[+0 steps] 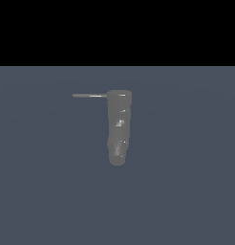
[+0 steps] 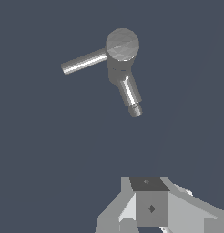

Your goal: Turn on the faucet by rotating a designated handle.

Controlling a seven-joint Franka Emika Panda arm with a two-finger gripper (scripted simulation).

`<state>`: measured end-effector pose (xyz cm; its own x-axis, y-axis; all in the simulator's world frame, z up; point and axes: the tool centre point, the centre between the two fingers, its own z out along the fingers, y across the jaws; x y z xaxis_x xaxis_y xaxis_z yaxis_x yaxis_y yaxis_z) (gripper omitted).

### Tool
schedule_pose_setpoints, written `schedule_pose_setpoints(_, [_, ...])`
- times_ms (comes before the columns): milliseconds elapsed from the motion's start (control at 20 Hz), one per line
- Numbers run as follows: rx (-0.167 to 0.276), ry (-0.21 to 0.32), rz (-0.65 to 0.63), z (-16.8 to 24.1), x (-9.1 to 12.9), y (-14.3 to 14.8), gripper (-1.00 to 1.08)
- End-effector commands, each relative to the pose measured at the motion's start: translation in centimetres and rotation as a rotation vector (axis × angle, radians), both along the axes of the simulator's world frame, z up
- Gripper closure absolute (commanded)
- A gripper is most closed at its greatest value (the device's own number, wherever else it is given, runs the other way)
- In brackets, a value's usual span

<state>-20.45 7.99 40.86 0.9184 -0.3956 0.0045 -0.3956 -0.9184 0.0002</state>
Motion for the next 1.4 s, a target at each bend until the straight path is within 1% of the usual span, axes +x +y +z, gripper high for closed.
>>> schedule_pose_setpoints(0, [0.001, 0.0, -0.056, -1.0, 0.8, 0.9, 1.08])
schedule_pose_setpoints(700, [0.007, 0.002, -0.355, -6.1, 6.2, 4.6, 1.08])
schedule_pose_setpoints(1350, [0.011, 0.003, -0.619, -10.6, 11.8, 6.3, 1.08])
